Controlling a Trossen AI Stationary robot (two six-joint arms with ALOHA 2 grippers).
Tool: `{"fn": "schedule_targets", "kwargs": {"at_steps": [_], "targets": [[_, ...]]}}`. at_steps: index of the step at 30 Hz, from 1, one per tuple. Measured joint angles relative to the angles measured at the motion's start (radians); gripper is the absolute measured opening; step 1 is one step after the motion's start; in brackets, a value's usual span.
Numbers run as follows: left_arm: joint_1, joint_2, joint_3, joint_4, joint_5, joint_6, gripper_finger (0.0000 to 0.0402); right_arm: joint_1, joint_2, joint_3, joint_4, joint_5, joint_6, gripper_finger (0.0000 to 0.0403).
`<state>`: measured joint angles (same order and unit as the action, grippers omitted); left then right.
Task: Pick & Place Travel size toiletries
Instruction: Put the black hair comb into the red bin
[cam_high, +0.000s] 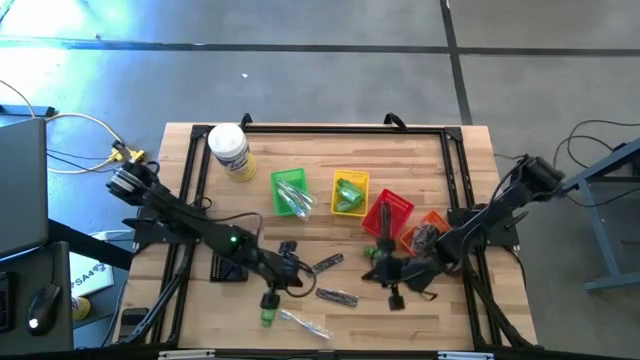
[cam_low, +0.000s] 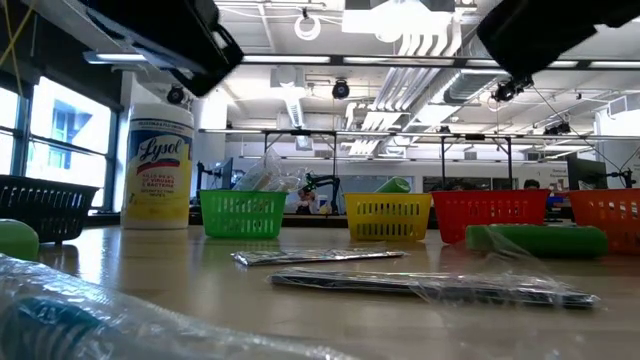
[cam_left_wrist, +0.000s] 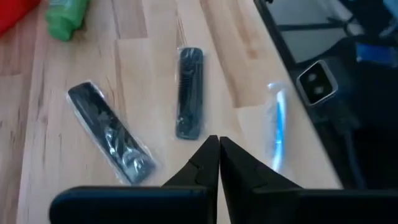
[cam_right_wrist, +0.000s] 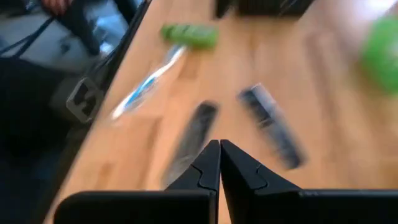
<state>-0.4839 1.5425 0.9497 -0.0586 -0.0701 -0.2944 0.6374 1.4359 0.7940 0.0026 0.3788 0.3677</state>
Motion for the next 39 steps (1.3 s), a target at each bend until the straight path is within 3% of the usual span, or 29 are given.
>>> {"fn": "schedule_targets", "kwargs": {"at_steps": [9, 23, 27, 35, 39], "targets": [[0.000, 0.158, 0.038, 0.041, 0.016, 0.215, 0.0005, -0.003, 0.228, 0.184, -0.105, -0.139, 0.099, 0.0004], [0.013, 0.381, 0.254, 0.034, -0.040, 0.291, 0.0006, 0.011, 0.365, 0.229, -0.130, -0.153, 0.231, 0.0014], [0.014, 0.435, 0.292, 0.019, -0.049, 0.291, 0.0006, 0.018, 0.365, 0.229, -0.135, -0.162, 0.282, 0.0062], [0.040, 0.517, 0.353, -0.001, -0.049, 0.241, 0.0006, 0.024, 0.397, 0.229, -0.129, -0.161, 0.294, 0.0210], [0.055, 0.516, 0.352, -0.016, -0.044, 0.207, 0.0006, 0.021, 0.456, 0.249, -0.152, -0.146, 0.290, 0.0241]]}}
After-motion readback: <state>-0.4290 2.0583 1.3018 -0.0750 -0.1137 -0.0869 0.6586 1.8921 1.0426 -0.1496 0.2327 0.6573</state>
